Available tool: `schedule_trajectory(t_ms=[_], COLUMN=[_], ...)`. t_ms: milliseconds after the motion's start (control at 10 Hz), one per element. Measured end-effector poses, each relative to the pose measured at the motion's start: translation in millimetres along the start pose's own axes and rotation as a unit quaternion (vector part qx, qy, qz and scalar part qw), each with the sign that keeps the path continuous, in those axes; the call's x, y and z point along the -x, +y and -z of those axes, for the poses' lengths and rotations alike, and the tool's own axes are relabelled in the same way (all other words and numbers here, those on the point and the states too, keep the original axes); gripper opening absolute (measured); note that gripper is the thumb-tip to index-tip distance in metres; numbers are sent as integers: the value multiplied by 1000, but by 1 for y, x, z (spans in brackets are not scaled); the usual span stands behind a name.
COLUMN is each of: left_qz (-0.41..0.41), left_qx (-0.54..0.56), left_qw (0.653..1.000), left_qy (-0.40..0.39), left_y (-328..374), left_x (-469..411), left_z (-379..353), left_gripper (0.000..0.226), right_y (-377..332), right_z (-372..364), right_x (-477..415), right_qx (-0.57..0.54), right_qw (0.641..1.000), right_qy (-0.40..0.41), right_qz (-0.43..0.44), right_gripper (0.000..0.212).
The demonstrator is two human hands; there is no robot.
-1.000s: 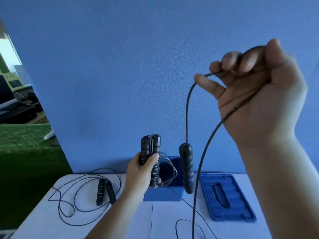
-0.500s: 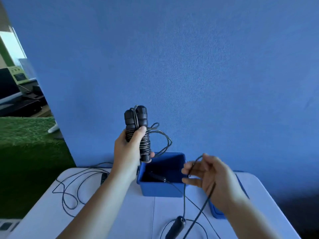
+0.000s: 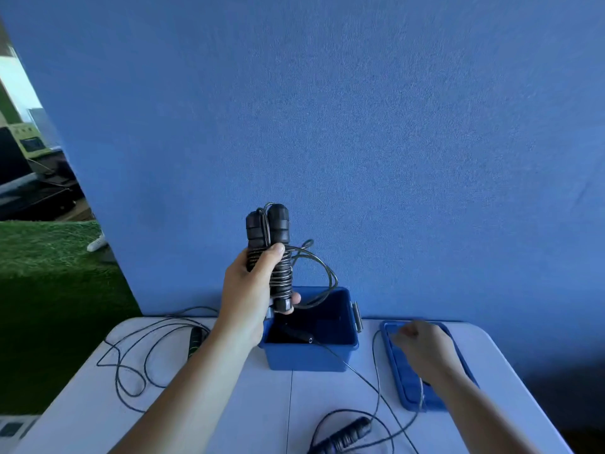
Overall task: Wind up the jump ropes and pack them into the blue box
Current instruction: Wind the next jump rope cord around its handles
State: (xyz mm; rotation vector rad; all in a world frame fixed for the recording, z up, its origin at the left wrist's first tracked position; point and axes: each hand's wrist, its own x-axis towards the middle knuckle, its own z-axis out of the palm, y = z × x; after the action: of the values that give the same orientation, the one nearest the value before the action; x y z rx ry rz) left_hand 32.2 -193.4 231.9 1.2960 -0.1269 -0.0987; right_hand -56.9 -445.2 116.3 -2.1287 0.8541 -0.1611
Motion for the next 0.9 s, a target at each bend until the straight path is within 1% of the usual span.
schedule_trajectory(t_ms=[100, 200, 300, 400, 500, 600, 700, 800, 900], left_qz=[8, 14, 19, 31, 40, 54, 73, 92, 111], left_qx=[0, -1, -8, -22, -30, -45, -46, -50, -46], left_qw=[1000, 1000, 1000, 999, 999, 997, 996, 994, 991], left_qy=[-3, -11, -13, -8, 3, 22, 34, 44, 51], left_y=[0, -1, -5, -15, -29, -44, -59, -71, -82], left_x=[0, 0, -1, 1, 3, 3, 3, 1, -4], left_z=[0, 0, 3, 11, 23, 36, 46, 55, 63], left_gripper=[24, 23, 21, 21, 14, 23, 29, 27, 30], right_y=[-15, -34, -55, -76, -93, -108, -112, -112, -99], right_z=[4, 4, -4, -24, -54, -88, -119, -140, -164], right_x=[-3, -9, -18, -26, -35, -38, -46, -54, -74], right_qx=[36, 46, 32, 64, 89, 102, 74, 44, 105], right_qw=[999, 997, 996, 992, 987, 983, 986, 988, 982], right_qy=[11, 4, -12, -46, -87, -113, -138, -149, -158], right_qz=[24, 69, 85, 99, 103, 106, 53, 1, 21], right_gripper=[21, 26, 33, 30, 24, 35, 33, 36, 33])
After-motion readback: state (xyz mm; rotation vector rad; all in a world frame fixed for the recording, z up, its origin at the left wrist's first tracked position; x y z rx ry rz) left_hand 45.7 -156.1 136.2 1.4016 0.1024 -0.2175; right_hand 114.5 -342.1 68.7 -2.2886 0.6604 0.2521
